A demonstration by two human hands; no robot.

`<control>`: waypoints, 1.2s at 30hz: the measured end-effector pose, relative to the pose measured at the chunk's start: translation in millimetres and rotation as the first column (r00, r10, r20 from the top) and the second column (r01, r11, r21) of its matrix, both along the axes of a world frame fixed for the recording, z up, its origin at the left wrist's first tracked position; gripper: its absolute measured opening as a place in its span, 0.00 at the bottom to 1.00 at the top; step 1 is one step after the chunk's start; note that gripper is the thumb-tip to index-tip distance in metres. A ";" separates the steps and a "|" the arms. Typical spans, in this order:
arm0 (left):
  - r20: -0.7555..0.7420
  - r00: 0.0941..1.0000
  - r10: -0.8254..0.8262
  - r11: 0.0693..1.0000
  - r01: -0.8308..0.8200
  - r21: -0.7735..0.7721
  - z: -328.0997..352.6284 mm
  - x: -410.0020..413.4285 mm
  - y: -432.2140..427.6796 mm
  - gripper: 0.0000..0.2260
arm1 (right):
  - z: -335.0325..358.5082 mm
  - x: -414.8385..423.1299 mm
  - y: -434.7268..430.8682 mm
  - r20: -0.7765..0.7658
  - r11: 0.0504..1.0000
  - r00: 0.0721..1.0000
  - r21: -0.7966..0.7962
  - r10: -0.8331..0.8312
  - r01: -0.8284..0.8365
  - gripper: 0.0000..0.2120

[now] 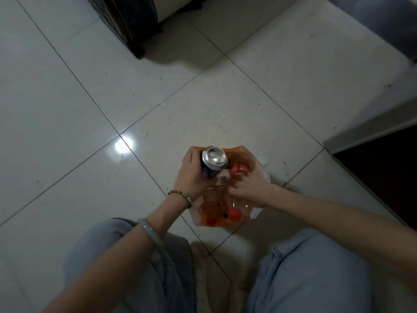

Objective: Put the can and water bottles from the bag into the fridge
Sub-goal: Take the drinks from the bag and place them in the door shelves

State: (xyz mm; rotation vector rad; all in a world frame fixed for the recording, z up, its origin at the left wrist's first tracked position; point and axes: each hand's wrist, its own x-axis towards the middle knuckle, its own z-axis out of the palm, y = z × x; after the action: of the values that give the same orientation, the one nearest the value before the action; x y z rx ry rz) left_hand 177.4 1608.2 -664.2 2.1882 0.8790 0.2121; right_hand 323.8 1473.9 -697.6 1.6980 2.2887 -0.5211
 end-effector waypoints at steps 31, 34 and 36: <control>0.263 0.821 -0.507 0.842 0.537 -0.053 647.3 1.4 -76.6 0.32 | 738.2 -80.9 -162.6 -0.693 -0.078 -0.222 -0.234 -0.686 0.969 0.26; 0.305 0.754 -0.582 0.779 0.625 -0.057 662.4 12.4 -100.1 0.35 | 760.1 -93.8 -192.5 -0.720 -0.225 -0.280 -0.175 -0.635 0.959 0.26; 0.314 0.703 -0.638 0.725 0.686 -0.063 670.5 20.8 -119.7 0.35 | 772.9 -101.7 -213.9 -0.722 -0.304 -0.311 -0.145 -0.619 0.942 0.24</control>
State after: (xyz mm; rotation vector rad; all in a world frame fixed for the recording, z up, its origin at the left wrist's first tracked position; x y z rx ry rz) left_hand 198.2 1488.5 6.3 2.0947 -0.0884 0.0644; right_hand 222.1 1260.0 75.2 4.0488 0.2257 -0.6035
